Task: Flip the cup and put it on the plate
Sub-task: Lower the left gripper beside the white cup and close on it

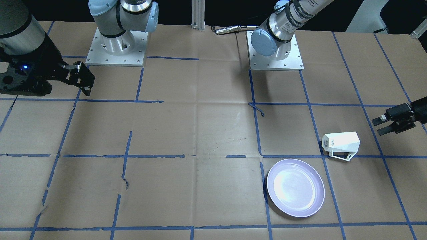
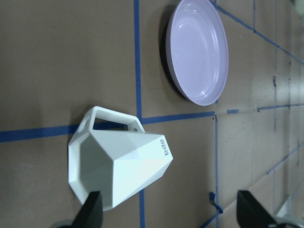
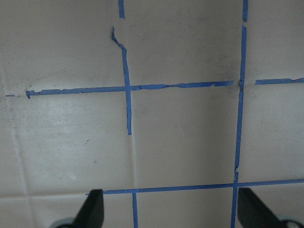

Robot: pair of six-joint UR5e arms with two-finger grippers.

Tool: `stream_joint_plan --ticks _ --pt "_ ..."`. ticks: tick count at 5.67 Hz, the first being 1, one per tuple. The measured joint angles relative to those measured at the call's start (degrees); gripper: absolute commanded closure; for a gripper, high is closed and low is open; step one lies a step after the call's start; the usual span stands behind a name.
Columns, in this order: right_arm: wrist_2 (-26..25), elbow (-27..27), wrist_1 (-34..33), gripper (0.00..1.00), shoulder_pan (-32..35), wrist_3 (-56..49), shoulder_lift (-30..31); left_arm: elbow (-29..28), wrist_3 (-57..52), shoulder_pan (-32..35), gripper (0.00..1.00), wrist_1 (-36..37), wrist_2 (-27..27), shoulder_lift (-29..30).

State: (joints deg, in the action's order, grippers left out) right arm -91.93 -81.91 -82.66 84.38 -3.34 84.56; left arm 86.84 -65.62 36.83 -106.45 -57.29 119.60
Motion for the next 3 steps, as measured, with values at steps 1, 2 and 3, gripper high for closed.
stream_joint_plan --ticks 1,2,3 --pt "0.0 0.0 0.0 0.00 0.0 0.0 0.0 0.0 -5.7 -1.1 0.01 -4.4 2.6 4.1" --pt "0.0 0.0 0.0 0.00 0.0 0.0 0.0 0.0 -10.0 -1.7 0.01 -6.8 3.8 6.9" --pt "0.0 0.0 0.0 0.00 0.0 0.0 0.0 0.1 -12.4 -1.9 0.01 -7.9 4.9 8.7"
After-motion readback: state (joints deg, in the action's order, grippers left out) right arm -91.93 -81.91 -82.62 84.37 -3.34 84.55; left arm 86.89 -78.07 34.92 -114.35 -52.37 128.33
